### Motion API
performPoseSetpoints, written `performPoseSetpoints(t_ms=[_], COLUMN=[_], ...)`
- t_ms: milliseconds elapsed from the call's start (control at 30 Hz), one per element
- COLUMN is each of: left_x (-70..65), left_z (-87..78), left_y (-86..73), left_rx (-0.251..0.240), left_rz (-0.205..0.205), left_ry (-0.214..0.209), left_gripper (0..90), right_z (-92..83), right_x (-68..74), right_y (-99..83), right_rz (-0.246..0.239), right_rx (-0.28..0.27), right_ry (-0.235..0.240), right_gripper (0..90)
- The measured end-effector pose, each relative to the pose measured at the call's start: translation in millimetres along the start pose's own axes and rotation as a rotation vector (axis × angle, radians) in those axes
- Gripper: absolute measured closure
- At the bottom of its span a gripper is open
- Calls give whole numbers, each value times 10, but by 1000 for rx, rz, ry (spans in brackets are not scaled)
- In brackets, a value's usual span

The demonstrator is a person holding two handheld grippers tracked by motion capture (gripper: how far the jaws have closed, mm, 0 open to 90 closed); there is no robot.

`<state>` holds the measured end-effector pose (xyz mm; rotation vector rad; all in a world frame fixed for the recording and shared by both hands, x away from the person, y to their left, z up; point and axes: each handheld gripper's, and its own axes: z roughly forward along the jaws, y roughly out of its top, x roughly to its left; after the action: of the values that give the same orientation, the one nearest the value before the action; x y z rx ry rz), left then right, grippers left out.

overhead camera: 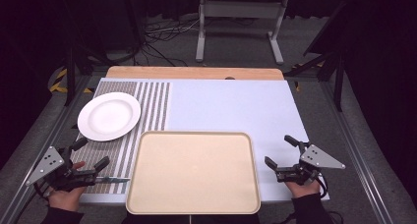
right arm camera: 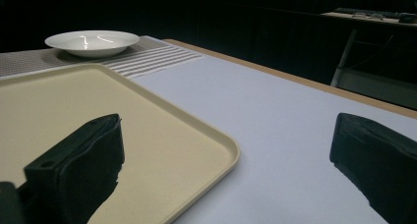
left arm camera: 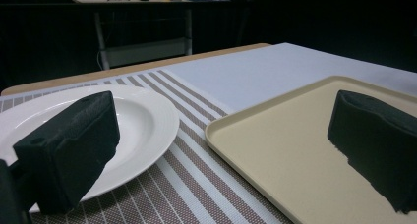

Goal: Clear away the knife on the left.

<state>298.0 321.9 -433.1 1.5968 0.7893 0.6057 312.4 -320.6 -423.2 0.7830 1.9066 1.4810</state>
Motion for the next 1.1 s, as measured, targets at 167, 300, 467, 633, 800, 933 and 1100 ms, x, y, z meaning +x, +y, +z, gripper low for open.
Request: performPoseSetpoints(t_ms=[167,300,467,633,800,933,1100], left_x=[-16,-13,-8,-5,-5,-12,21], left_z=[-4,-13,-22,-22,-25,-37,-44], left_y=[13,15,19,22,26,55,108], left_rx=[8,6,4,3,-9,-23,-3], left_rz=[10,0,-1,-8,-10,5,-10], left_ry=[-5,-12,-16,-20,-36,-62,-82], left_gripper=[5,4,4,1,0,1,0], right_z=[6,8,6,6,-4,-1,-1], right_x=[-2,-4,-6,-9,-19,-16,-16], right_y=[-10,-13,-13,-12,-11,-8,-21], right_rz=[5,9,11,7,17,10,33], right_rx=[2,2,2,6,-9,-11,-23], right_ry=[5,7,6,9,19,25,26], right_gripper=[11,11,12,14,14,14,1])
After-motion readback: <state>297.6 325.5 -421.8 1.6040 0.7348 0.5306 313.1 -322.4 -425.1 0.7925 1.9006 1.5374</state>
